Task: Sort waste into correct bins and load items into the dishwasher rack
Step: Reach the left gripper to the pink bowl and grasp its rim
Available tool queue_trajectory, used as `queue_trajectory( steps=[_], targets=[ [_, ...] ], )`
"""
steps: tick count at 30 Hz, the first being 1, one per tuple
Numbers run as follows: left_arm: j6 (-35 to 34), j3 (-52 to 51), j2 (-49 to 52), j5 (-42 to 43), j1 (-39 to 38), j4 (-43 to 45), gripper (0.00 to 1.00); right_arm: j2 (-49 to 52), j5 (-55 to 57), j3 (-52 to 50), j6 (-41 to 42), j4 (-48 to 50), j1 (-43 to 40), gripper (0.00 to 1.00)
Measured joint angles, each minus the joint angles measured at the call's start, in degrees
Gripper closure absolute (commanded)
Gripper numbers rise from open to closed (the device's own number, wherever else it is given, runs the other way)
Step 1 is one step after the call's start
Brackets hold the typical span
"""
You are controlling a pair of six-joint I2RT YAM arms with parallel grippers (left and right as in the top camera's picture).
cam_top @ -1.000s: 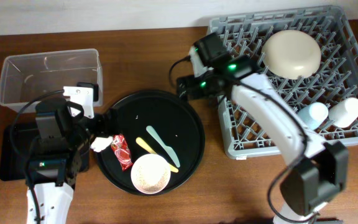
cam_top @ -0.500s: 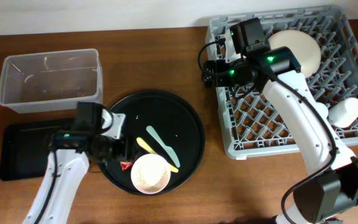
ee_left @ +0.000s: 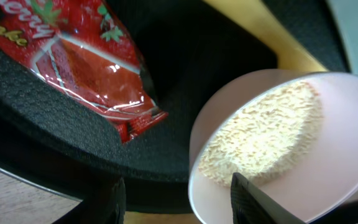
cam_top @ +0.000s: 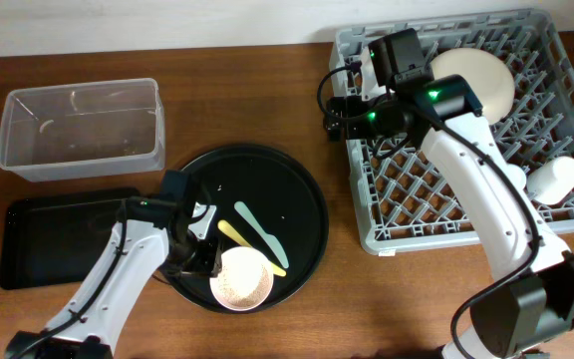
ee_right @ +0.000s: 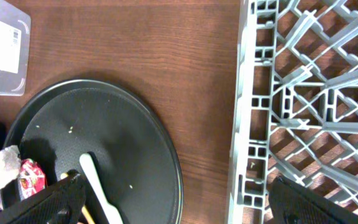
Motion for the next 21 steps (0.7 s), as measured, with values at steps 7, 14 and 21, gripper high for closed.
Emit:
queue_trajectory(
  steps=[7,14,21],
  targets=[
    [-0.83,-1.4,0.26,-0.11,0.0,0.9,0.53,0.0,0.0,0.0,0.02,0.24,0.0,0.02],
    [-1.03,-2.84,1.55,0.31,0.0,3.04,0.59,0.0,0.0,0.0,0.0,0.35,0.0,0.02],
    [-1.97,-2.91,1.66,1.9,0.0,5.18,0.65,0.0,0.0,0.0,0.02,0.72,0.0,0.02]
  ],
)
